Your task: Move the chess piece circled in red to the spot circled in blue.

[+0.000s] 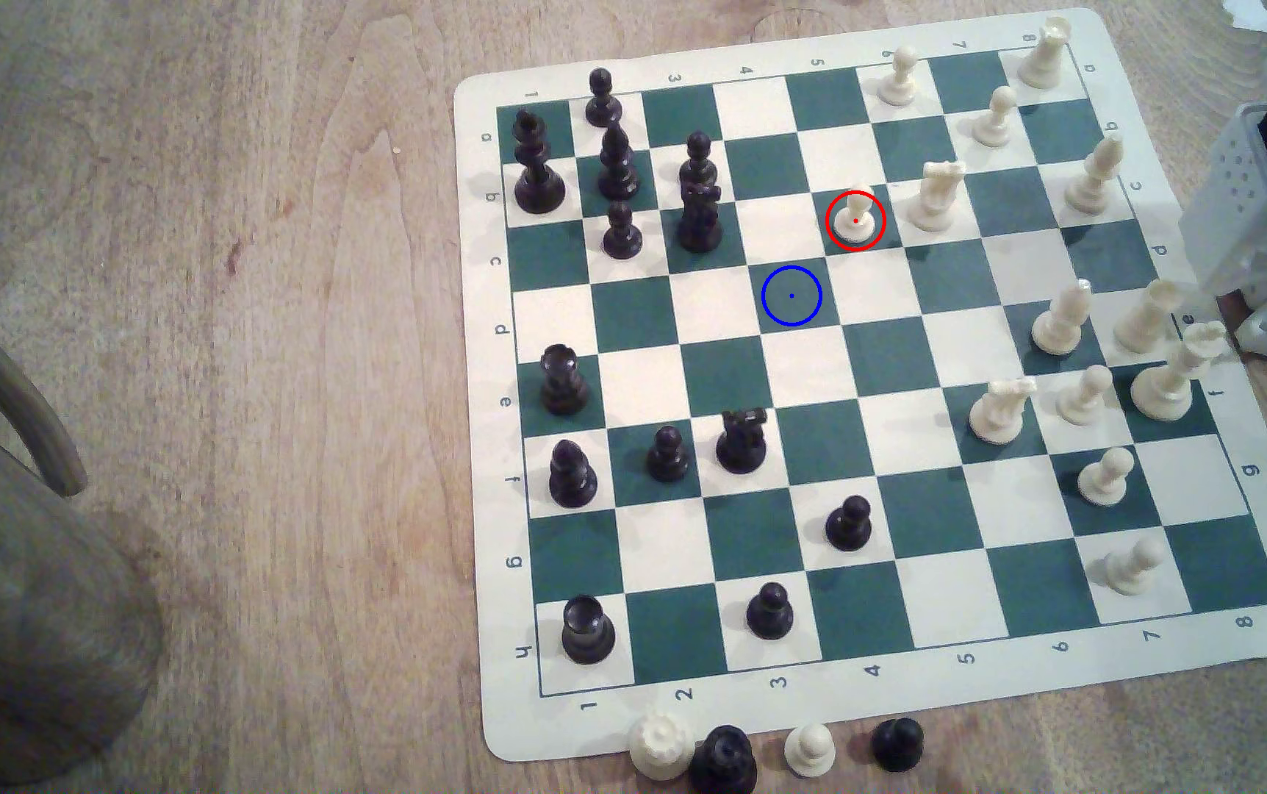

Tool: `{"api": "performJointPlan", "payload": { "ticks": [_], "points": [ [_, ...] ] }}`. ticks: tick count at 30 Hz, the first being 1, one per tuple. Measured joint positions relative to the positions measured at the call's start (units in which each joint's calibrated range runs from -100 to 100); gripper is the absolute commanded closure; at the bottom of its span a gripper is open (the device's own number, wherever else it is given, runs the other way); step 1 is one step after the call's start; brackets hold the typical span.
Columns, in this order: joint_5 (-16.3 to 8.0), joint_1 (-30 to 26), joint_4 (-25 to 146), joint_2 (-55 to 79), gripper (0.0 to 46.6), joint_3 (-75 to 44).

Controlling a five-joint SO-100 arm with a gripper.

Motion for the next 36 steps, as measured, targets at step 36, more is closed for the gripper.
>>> {"api": "performJointPlan", "payload": {
  "ticks": [36],
  "points": [
    [-0.20,0.00,23.51,0.00,46.4,-5.60]
  ]
}}
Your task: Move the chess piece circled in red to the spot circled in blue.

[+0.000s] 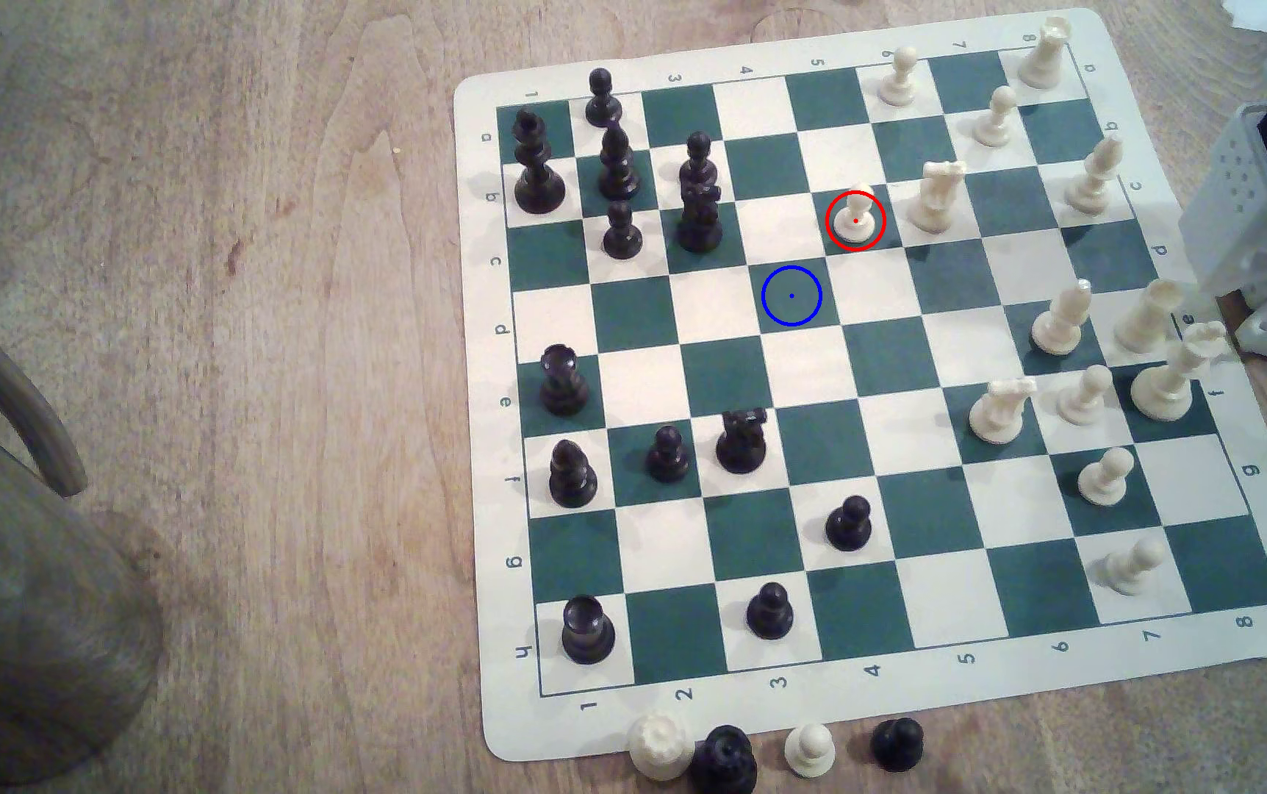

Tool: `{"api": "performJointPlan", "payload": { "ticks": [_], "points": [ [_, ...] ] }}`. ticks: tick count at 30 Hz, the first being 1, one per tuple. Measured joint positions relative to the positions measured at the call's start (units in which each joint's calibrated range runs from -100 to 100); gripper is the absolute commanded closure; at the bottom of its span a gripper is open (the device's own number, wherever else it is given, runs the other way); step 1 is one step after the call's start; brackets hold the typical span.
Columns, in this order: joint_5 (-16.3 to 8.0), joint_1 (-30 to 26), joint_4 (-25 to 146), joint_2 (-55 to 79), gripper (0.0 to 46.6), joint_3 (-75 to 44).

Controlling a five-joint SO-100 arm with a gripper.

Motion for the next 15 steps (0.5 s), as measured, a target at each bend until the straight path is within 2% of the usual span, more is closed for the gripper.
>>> {"api": "performJointPlan", "payload": {
  "ticks": [10,15],
  "points": [
    [-0.05,1.25,47.01,0.08,46.4,-15.73],
    [0.05,3.69,62.87,0.08,46.4,-21.15]
  ]
}}
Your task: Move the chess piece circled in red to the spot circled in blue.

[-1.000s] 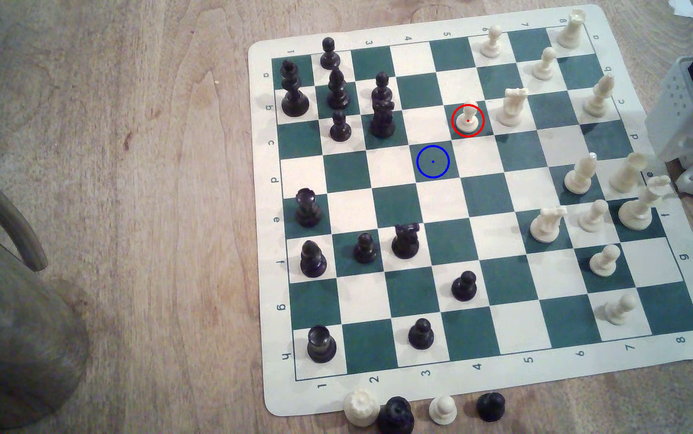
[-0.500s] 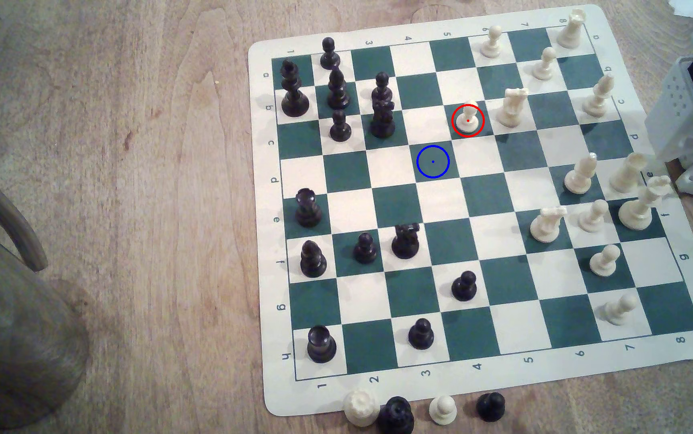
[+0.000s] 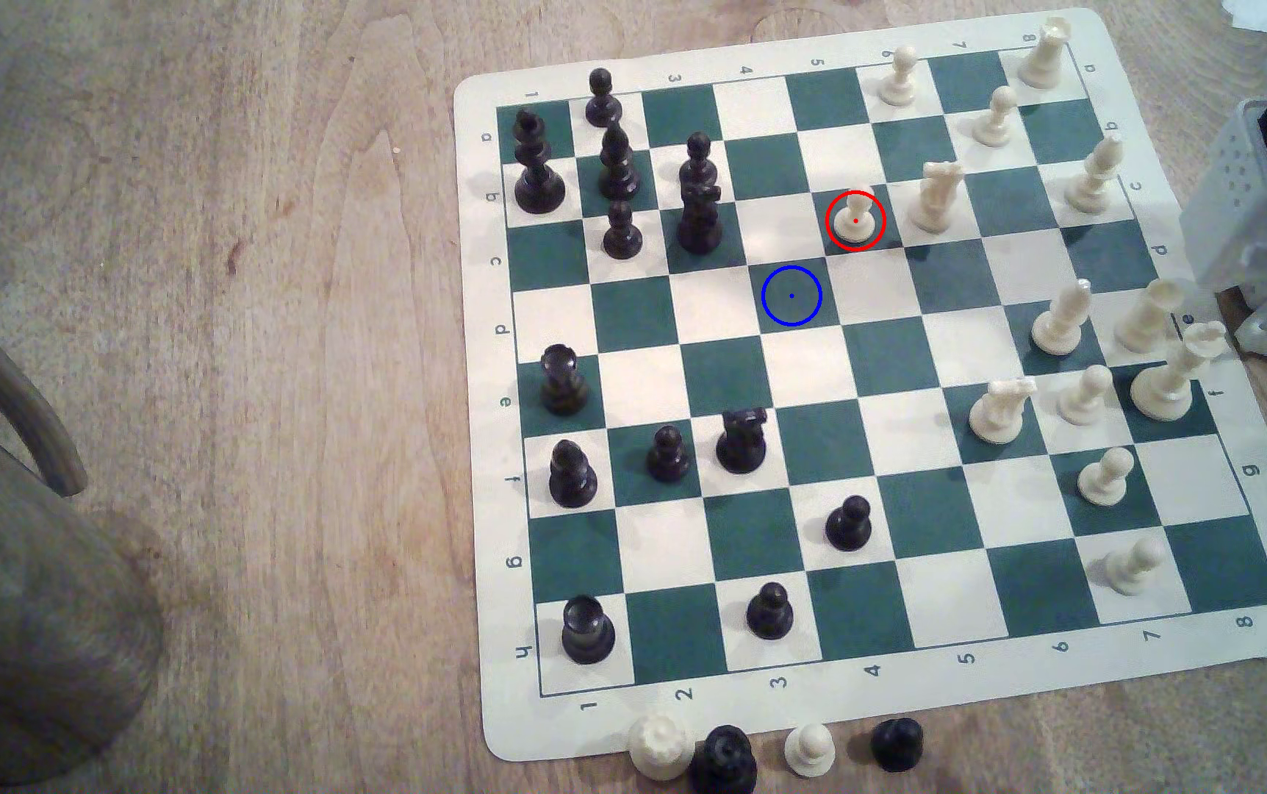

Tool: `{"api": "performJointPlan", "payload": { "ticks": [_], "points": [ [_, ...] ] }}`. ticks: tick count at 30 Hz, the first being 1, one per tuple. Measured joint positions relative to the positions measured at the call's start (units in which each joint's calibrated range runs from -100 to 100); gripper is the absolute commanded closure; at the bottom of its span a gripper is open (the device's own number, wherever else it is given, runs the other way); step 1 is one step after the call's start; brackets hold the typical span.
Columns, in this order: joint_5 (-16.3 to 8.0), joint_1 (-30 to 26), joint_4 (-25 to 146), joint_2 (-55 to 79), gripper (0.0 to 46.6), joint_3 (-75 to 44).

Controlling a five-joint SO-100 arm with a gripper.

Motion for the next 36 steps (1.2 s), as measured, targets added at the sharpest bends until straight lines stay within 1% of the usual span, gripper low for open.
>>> {"api": "performJointPlan", "payload": {
  "ticks": [2,3,5,7,12,15,18,21,23,25,29,32,36],
  "points": [
    [-0.05,1.40,4.86,0.00,46.4,-2.26],
    [-0.10,2.36,11.79,0.00,46.4,-4.61],
    [-0.10,3.39,19.04,0.00,46.4,-6.06],
    [-0.34,4.35,22.47,0.00,46.4,-6.51],
    [-3.08,4.94,30.68,0.00,46.4,-6.69],
    [-3.42,5.38,34.10,0.08,46.4,-6.24],
    [-3.71,6.78,43.19,0.67,46.4,-6.06],
    [-4.54,9.07,51.08,0.92,46.4,-6.06],
    [-4.84,9.37,53.31,1.84,46.1,-6.24],
    [-5.08,8.78,59.44,5.53,44.7,-8.31],
    [-5.08,8.55,63.98,9.80,42.2,-8.40],
    [-5.37,8.55,64.94,14.91,42.3,-8.77],
    [-7.57,8.55,65.82,26.31,43.9,-14.64]
  ]
}}
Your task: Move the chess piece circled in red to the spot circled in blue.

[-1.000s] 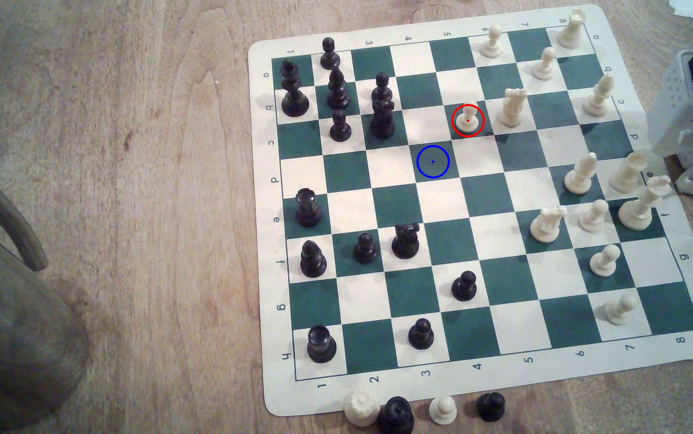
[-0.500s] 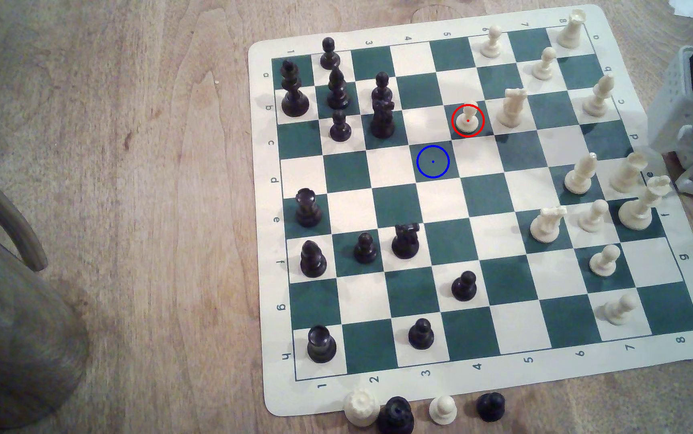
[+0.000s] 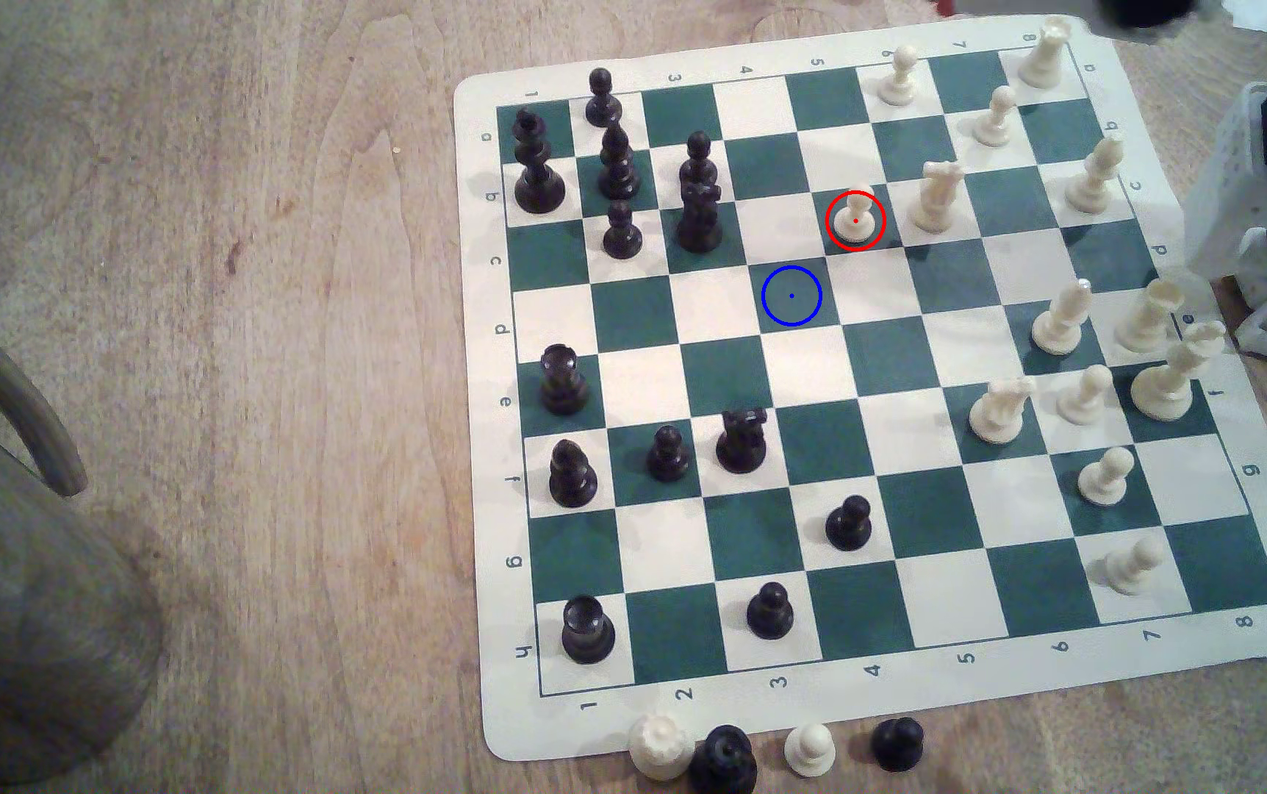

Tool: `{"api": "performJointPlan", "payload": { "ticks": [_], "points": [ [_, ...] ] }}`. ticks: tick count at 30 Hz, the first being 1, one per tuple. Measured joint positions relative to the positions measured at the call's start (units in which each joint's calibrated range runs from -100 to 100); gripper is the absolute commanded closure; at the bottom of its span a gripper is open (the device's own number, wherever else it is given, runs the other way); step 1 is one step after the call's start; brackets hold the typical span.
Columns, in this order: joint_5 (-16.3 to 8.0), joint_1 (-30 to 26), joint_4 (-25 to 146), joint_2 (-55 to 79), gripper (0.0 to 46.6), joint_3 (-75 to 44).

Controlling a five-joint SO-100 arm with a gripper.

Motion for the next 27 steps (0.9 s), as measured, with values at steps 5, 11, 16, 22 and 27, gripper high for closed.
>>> {"api": "performJointPlan", "payload": {
  "ticks": [5,11,16,22,27],
  "points": [
    [-2.78,-0.15,3.35,13.66,44.6,-10.94],
    [-5.81,-2.58,7.09,26.64,38.1,-17.44],
    [-7.28,-3.02,5.74,35.61,35.3,-17.62],
    [-7.81,-3.17,3.03,40.64,35.8,-17.35],
    [-7.67,-2.43,1.35,44.49,35.1,-16.09]
  ]
}}
